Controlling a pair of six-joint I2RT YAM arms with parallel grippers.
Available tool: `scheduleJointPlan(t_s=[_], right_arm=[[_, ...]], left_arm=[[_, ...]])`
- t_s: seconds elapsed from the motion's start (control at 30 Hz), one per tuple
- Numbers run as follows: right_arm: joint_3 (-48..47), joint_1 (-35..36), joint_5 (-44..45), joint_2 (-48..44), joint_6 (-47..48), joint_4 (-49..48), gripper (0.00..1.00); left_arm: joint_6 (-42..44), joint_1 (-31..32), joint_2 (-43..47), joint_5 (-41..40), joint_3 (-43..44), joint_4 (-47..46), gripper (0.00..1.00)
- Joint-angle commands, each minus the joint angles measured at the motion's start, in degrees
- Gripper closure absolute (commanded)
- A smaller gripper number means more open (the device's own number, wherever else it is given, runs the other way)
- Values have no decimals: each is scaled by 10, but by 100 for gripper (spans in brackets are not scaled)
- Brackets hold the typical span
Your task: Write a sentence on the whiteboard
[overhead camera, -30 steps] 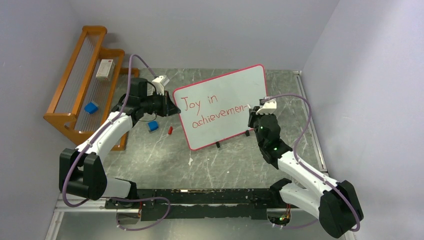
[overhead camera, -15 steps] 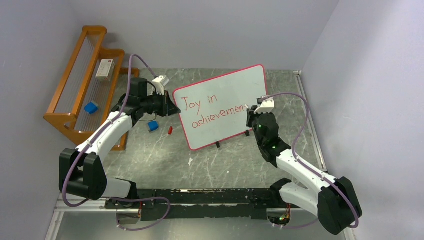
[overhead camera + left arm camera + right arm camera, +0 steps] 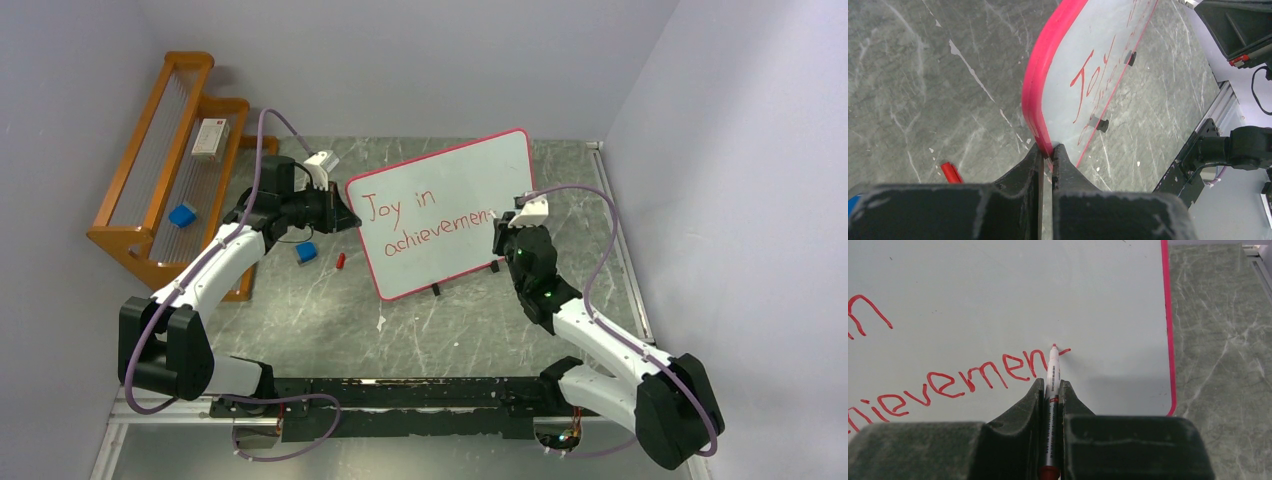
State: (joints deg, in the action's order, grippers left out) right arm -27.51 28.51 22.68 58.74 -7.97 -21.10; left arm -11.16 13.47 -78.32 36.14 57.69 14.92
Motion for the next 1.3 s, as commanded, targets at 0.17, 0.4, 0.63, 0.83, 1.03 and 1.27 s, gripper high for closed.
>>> scheduleJointPlan(t_s=[0.17,0.4,0.63,0.83,1.03,1.27], right_arm=[[10,-5,7,-20,-21,31,100],[18,-5,11,-27,-27,40,100],[20,-5,25,-25,-27,43,100],[19,-5,35,-22,-23,32,100],[15,-5,40,-15,-20,17,100],[19,-6,41,-41,-22,22,100]], left_arm=[[26,-13,-7,-56,2,0,95],[26,-13,-8,-56,1,0,95],[26,-13,-9,-56,2,0,95],[26,-13,-9,-56,2,0,95],[26,-13,-8,-56,2,0,95],[25,-13,-9,-57,2,-1,95]])
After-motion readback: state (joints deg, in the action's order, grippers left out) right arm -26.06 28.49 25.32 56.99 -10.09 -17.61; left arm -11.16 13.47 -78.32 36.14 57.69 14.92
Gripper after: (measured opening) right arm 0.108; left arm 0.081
